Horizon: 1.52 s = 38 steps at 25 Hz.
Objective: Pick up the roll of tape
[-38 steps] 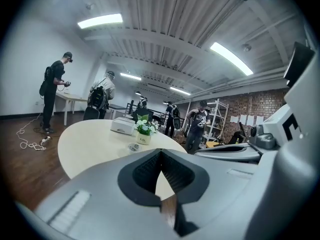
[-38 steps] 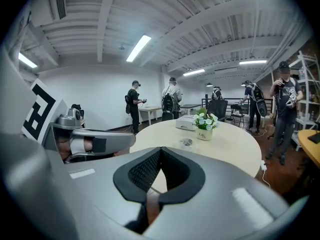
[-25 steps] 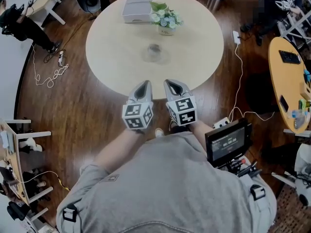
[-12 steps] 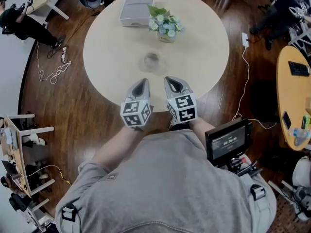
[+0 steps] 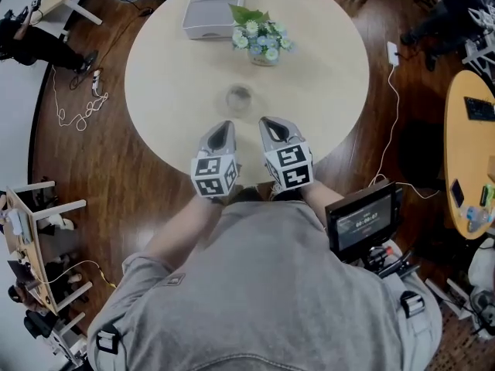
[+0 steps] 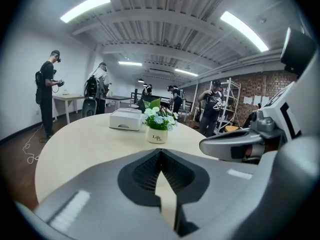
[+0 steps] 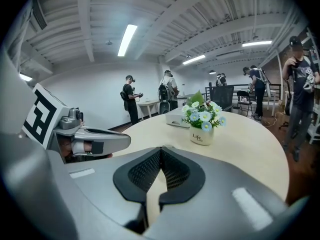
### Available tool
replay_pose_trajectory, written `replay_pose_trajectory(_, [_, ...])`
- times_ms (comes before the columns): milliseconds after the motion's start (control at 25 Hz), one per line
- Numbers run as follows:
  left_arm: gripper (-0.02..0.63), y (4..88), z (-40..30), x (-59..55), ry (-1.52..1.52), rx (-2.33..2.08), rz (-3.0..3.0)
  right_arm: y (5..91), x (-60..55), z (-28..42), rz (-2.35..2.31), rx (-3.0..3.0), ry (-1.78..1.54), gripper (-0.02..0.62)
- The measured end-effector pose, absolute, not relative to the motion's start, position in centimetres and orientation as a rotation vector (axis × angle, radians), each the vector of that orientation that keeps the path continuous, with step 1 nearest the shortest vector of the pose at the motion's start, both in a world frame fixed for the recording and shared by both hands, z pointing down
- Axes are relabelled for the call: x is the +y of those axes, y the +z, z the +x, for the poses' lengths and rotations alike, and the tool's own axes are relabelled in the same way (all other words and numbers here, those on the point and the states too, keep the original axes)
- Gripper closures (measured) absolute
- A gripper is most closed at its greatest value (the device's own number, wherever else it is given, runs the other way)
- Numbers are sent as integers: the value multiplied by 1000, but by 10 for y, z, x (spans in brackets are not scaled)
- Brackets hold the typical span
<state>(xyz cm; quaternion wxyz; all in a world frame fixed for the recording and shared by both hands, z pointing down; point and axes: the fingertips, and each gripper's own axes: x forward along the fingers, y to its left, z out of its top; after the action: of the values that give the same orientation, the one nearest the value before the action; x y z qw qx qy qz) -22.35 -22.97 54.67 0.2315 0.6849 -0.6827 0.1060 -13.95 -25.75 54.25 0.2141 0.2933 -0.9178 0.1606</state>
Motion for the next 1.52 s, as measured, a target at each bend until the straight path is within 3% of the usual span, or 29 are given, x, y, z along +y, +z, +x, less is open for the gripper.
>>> replay_pose_trajectory(560, [604,618,-224,-263,806,-1604,2070,594,-273,-151,849,-2408,561,583])
replay_pose_trajectory(760, [492,637,-217,-270,989,-1467,2155,606,-275,-151,874,-2374,610,583])
replay_pose_trajectory(920, [453,646,-210,-279,1139,-1373,2224,613,-282,-147,909,-2343,635,583])
replay_pose_trajectory(1520, [446,687,-192,-291,1562,-1030,2220,618,-292,-128,1012,-2302,677,583])
